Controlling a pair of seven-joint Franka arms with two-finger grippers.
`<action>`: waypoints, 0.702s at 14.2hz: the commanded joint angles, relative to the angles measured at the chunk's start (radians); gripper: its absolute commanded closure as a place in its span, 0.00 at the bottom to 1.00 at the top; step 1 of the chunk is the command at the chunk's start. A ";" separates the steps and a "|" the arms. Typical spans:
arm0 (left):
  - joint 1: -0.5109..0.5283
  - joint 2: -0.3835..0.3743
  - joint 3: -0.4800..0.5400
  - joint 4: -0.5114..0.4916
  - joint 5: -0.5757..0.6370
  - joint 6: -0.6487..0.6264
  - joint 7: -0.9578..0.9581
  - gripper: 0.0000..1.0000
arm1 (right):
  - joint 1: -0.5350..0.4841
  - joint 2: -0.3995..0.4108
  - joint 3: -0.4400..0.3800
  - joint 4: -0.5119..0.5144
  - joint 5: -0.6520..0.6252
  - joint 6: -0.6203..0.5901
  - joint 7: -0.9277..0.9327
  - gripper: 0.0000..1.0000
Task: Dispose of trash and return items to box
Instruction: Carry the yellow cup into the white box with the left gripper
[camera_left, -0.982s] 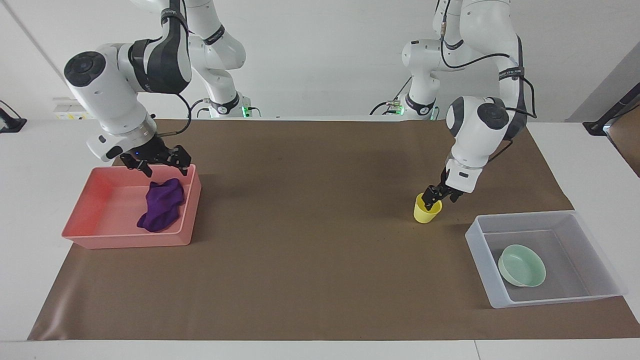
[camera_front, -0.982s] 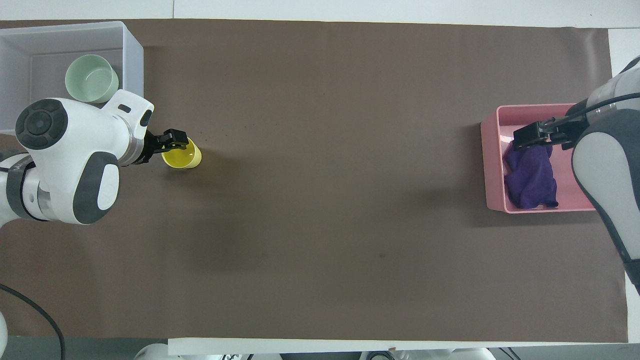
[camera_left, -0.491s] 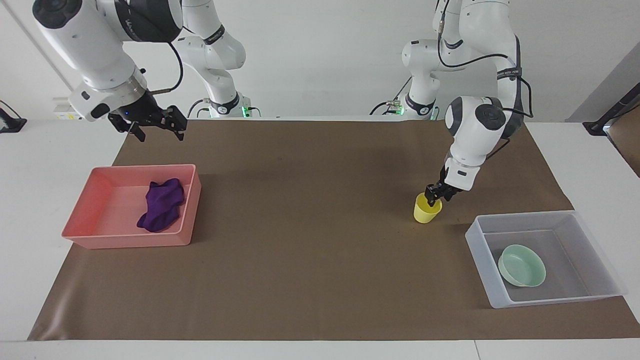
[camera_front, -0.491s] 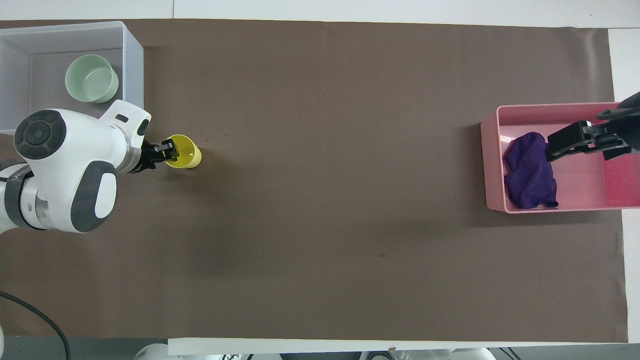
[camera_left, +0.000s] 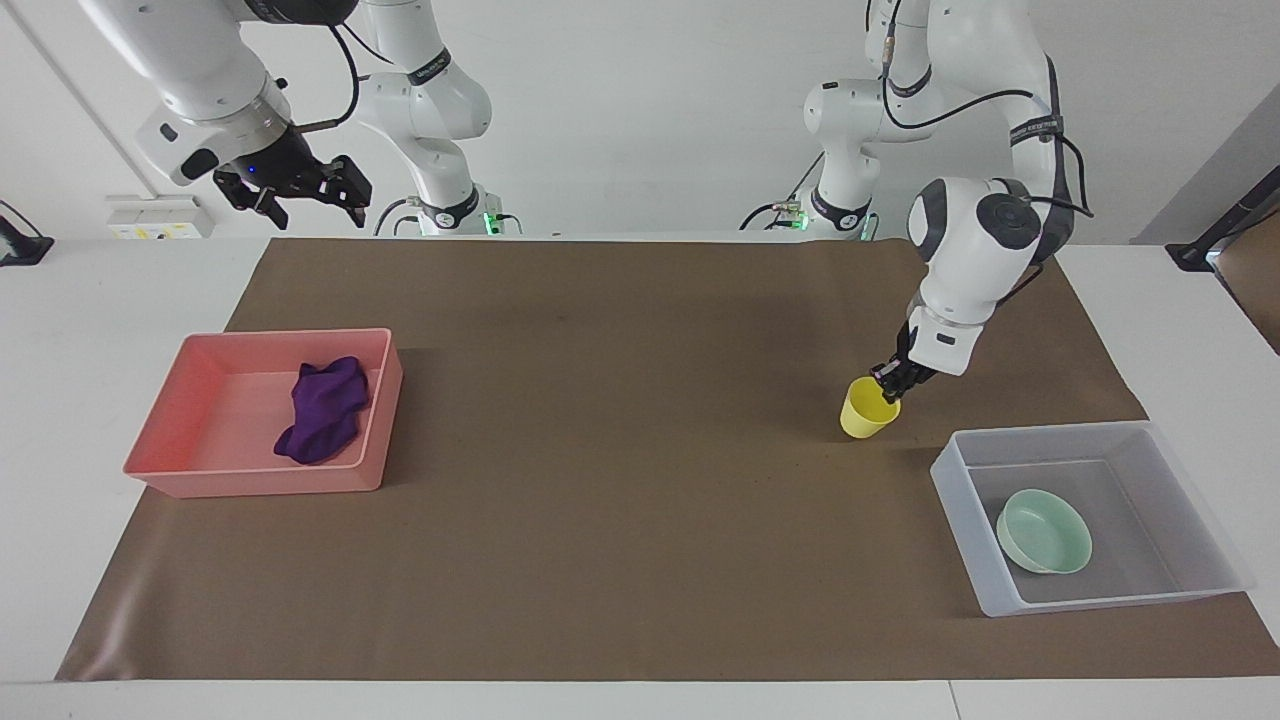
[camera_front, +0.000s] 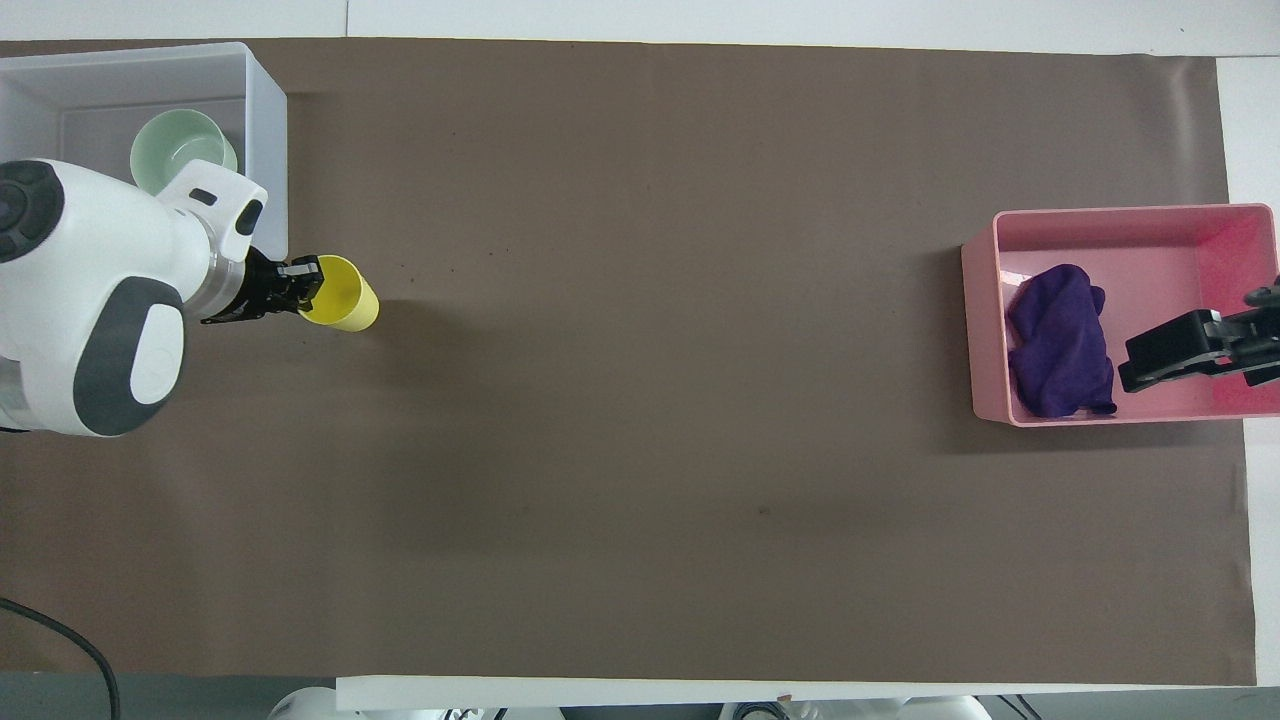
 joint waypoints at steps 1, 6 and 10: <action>0.031 0.008 0.016 0.176 0.017 -0.161 -0.006 0.99 | -0.018 -0.024 0.003 -0.036 -0.005 0.012 -0.072 0.00; 0.269 0.268 0.023 0.512 0.019 -0.048 0.025 1.00 | -0.016 -0.024 0.003 -0.037 -0.002 0.009 -0.068 0.00; 0.291 0.379 0.026 0.487 0.022 0.156 0.099 1.00 | -0.016 -0.024 0.003 -0.036 -0.002 0.011 -0.071 0.00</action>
